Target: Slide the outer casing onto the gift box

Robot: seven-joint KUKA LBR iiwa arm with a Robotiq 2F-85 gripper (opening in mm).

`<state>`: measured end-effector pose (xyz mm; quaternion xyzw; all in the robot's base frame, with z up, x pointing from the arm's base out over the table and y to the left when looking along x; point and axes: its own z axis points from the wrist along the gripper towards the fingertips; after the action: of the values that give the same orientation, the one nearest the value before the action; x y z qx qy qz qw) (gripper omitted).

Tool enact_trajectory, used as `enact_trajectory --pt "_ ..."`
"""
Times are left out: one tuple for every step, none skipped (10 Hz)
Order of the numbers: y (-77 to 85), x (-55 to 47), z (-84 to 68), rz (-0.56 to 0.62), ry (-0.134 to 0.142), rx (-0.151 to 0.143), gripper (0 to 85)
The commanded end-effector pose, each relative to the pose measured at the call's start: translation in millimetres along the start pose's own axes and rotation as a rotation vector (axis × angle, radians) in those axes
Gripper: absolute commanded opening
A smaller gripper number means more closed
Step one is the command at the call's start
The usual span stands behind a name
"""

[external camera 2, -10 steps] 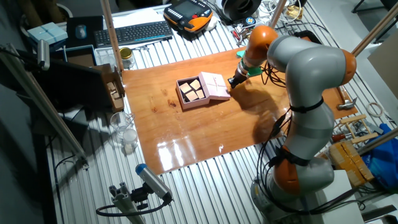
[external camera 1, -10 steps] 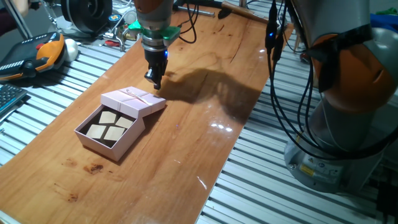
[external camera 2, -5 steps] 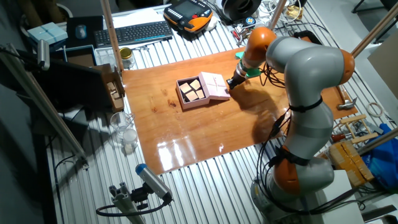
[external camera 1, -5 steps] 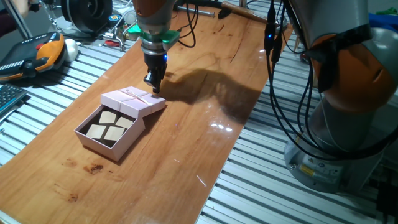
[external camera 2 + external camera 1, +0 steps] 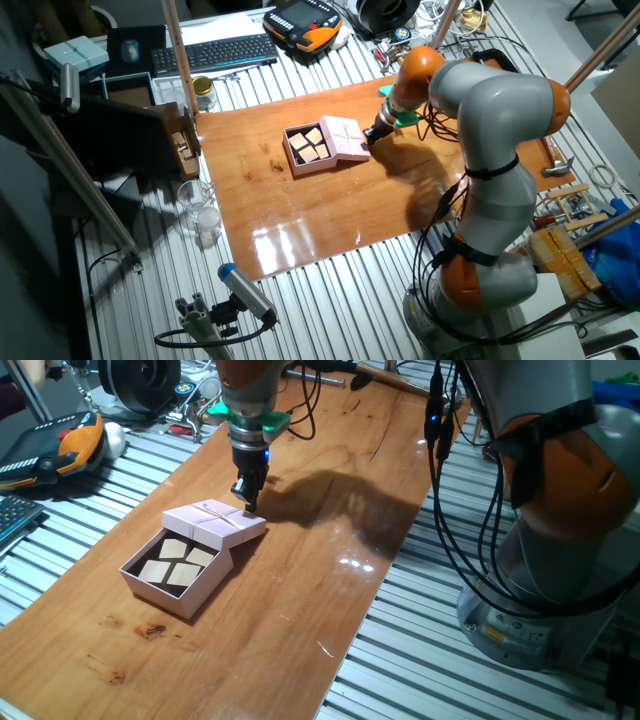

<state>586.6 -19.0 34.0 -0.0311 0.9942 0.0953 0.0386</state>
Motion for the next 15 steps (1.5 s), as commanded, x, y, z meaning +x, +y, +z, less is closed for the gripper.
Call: enact_trajectory --pt "0.4 0.3 0.5 0.001 0.0 -0.003 0.0" --pt "1.4 0.2 0.7 0.003 0.0 -0.011 0.0" --pt "2.9 -0.2 0.7 0.008 -0.003 -0.012 0.0" --pt "4.4 -0.4 1.0 0.01 -0.007 -0.015 0.0" --pt "6.0 -0.9 1.0 0.011 -0.008 -0.015 0.0" --pt "7.6 -1.7 0.6 0.013 -0.01 -0.012 0.0" --pt "9.9 -2.5 0.2 0.017 0.003 -0.005 0.0" --pt "11.7 -2.5 -0.3 0.018 0.006 -0.002 0.0" --pt "13.5 -2.7 -1.1 0.02 0.009 -0.002 0.0" --pt "14.5 -2.5 -1.0 0.021 0.009 -0.002 0.0" --pt "15.4 -2.3 -0.7 0.021 0.009 -0.004 0.0" --pt "16.2 -2.4 -0.9 0.023 0.009 -0.005 0.0" --pt "17.3 -2.4 -1.0 0.026 0.008 -0.006 0.0" --pt "18.7 -2.4 -1.3 0.027 0.008 -0.006 0.0" --pt "20.7 -2.5 -2.0 0.029 0.008 -0.006 0.0"
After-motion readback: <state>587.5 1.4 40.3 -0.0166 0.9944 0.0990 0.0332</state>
